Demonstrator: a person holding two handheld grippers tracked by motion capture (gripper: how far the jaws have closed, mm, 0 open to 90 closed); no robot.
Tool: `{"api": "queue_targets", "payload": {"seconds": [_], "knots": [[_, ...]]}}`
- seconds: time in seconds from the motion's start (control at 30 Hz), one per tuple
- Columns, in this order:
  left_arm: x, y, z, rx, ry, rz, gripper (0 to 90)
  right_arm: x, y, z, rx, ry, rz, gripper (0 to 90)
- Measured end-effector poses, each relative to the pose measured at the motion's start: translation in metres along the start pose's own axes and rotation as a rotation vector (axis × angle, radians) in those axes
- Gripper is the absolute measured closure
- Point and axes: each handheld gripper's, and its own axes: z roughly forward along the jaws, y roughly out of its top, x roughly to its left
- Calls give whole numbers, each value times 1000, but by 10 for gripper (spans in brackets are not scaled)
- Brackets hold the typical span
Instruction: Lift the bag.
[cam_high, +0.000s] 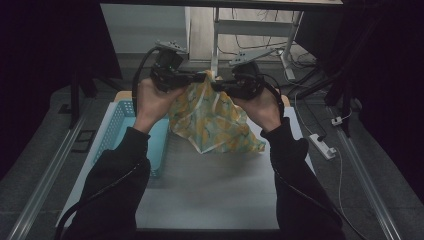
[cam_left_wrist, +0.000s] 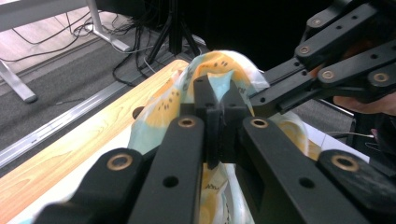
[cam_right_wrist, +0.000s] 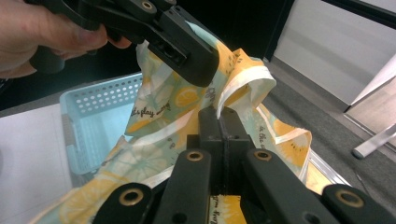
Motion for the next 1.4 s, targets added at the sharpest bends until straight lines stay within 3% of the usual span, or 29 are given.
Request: {"api": "queue_targets", "payload": {"seconds": [0.1, 0.17, 0.4, 0.53, 0.7, 0.8, 0.93, 1.13, 1.4], "knots": [[6, -7, 10, 39, 34, 10, 890, -2, -4, 5, 32, -23, -4, 900], [12, -12, 17, 49, 16, -7, 887, -5, -9, 9, 41, -21, 6, 900], [27, -30, 46, 113, 30, -33, 853, -17, -29, 34, 107, -30, 44, 887], [31, -37, 53, 117, 18, -35, 785, -20, -35, 38, 106, -23, 58, 810], [33, -45, 51, 81, 29, -25, 569, -24, -38, 31, 60, -24, 104, 649], [36, -52, 46, 50, 11, -29, 421, -26, -42, 29, 48, -15, 126, 549], [34, -60, 35, 18, 3, 0, 286, -28, -47, 24, 22, -13, 140, 472], [27, -80, 20, 45, 12, 16, 140, -26, -60, 17, 9, -12, 148, 367], [26, -115, 15, 63, -7, -33, 74, -16, -81, 16, 4, -22, 146, 264]]}}
